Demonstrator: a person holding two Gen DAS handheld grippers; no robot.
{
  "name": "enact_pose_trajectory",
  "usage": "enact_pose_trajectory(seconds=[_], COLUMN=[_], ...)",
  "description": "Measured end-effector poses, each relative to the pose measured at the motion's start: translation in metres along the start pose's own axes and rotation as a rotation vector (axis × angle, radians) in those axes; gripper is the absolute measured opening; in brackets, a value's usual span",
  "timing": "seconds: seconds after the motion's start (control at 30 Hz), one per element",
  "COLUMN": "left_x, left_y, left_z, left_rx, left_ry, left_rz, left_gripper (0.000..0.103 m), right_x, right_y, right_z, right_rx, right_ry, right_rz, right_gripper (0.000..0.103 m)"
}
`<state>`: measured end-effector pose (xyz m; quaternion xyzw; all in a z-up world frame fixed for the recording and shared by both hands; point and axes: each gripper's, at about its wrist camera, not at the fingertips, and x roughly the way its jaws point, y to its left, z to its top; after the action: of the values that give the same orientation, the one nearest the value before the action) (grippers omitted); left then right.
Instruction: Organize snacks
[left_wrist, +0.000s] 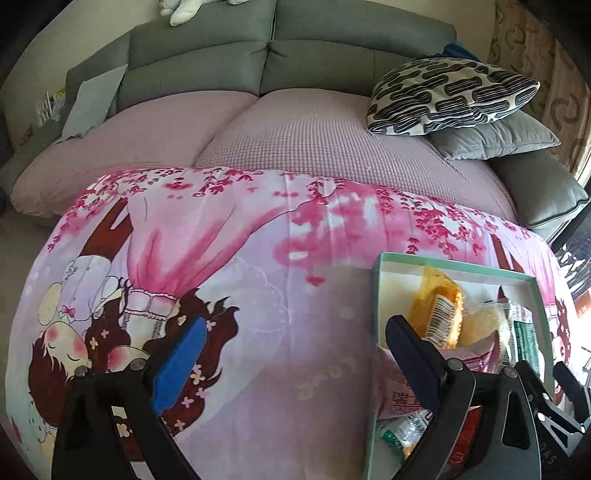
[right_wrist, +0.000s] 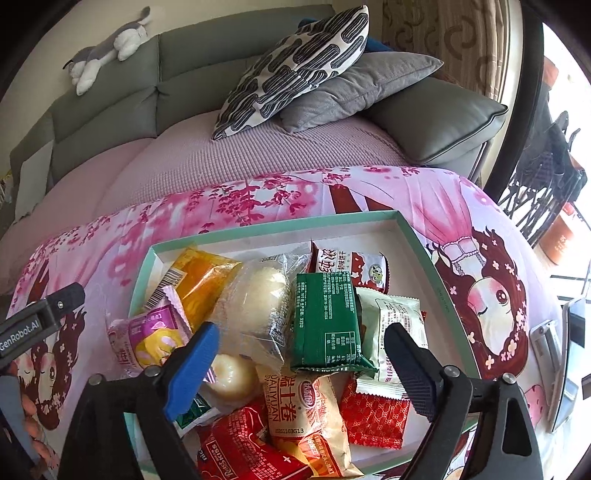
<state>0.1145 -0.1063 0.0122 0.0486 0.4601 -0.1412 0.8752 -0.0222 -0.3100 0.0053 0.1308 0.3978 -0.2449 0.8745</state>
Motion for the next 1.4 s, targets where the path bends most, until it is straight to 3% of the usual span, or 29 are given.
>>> enact_pose_trajectory(seconds=[0.03, 0.3, 0.6, 1.03, 1.4], left_x=[0.001, -0.001, -0.014, -0.028, -0.047], left_y=[0.002, 0.004, -0.003, 0.003, 0.010], left_z=[-0.001, -0.007, -0.020, -0.053, -0.089], left_rx=[0.005, 0.040, 0.054, 0.073, 0.081], left_ry=[0.000, -0.019, -0.045, -0.003, -0.009], left_rz=[0.017, 0.134, 0.161, 0.182, 0.190], left_gripper=[0.098, 0.098, 0.098, 0.098, 0.098], right_x=[-0.001, -0.006, -0.012, -0.035, -0.052], right_y=[0.000, 0.007, 0.014, 0.031, 0.032], right_z=[0.000, -0.001, -0.008, -0.026, -0.063], right_rx=[-0.001, -0.023, -0.049, -0.085, -0.104], right_ry=[-0.003, -0.020, -0.026, -0.066, -0.062], right_rz=[0.000, -0.002, -0.010, 0.001, 0.000], right_gripper=[0.103, 0.103, 0.103, 0.103, 0.103])
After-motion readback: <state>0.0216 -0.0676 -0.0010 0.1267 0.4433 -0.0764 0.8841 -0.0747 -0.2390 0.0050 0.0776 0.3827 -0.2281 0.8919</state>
